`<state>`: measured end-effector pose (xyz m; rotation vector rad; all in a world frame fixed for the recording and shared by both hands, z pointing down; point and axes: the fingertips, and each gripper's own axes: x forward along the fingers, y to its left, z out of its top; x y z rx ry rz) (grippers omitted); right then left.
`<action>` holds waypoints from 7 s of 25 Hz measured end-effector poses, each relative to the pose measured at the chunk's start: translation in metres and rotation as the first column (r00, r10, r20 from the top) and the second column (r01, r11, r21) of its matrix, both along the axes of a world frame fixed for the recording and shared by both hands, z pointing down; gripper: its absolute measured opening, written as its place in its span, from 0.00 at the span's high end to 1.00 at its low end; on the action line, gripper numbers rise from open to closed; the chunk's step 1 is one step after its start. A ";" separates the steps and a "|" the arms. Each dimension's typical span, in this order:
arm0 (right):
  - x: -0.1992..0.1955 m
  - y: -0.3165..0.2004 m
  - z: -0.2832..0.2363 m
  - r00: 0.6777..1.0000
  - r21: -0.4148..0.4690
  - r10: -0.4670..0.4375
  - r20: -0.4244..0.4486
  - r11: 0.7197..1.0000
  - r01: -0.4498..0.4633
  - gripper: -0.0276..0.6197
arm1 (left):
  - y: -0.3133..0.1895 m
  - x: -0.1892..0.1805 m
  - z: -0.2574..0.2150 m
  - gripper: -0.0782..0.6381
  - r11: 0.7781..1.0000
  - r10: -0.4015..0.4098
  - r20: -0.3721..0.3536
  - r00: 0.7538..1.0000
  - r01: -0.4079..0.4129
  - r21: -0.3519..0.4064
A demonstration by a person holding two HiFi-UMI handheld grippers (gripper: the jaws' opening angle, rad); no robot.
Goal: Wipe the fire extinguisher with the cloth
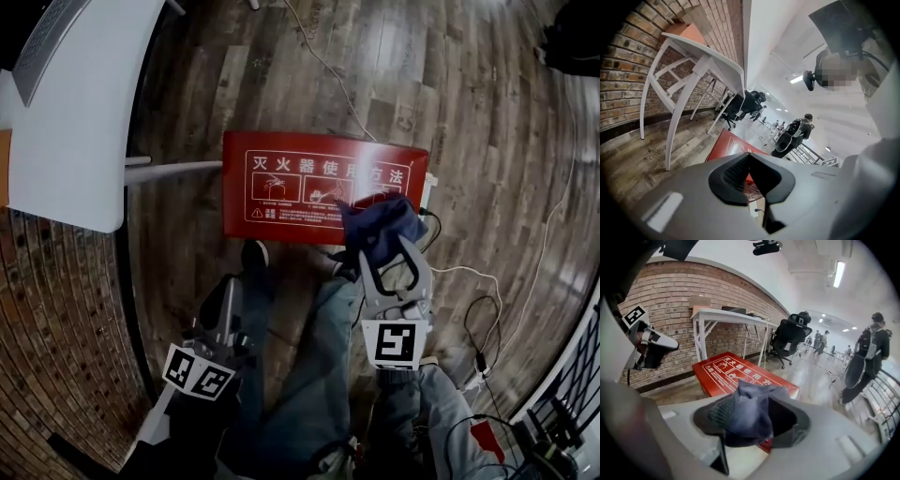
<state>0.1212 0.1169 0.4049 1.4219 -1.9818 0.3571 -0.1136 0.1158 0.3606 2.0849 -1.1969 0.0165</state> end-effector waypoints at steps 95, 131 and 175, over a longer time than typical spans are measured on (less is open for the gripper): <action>0.144 0.094 0.177 0.690 -0.053 0.493 0.530 0.832 -0.552 0.81 | 0.039 0.092 0.092 0.90 0.974 0.203 0.096 0.975 -0.191 -0.121; 0.132 -0.055 0.234 0.260 -0.345 0.355 0.898 0.935 -0.086 0.82 | 0.021 0.157 0.067 0.90 0.993 0.101 0.094 0.990 -0.095 -0.073; 0.055 -0.077 0.026 0.979 -0.137 0.123 0.163 0.985 -0.101 0.82 | -0.086 0.005 0.059 0.90 0.997 0.059 0.000 0.998 -0.059 -0.045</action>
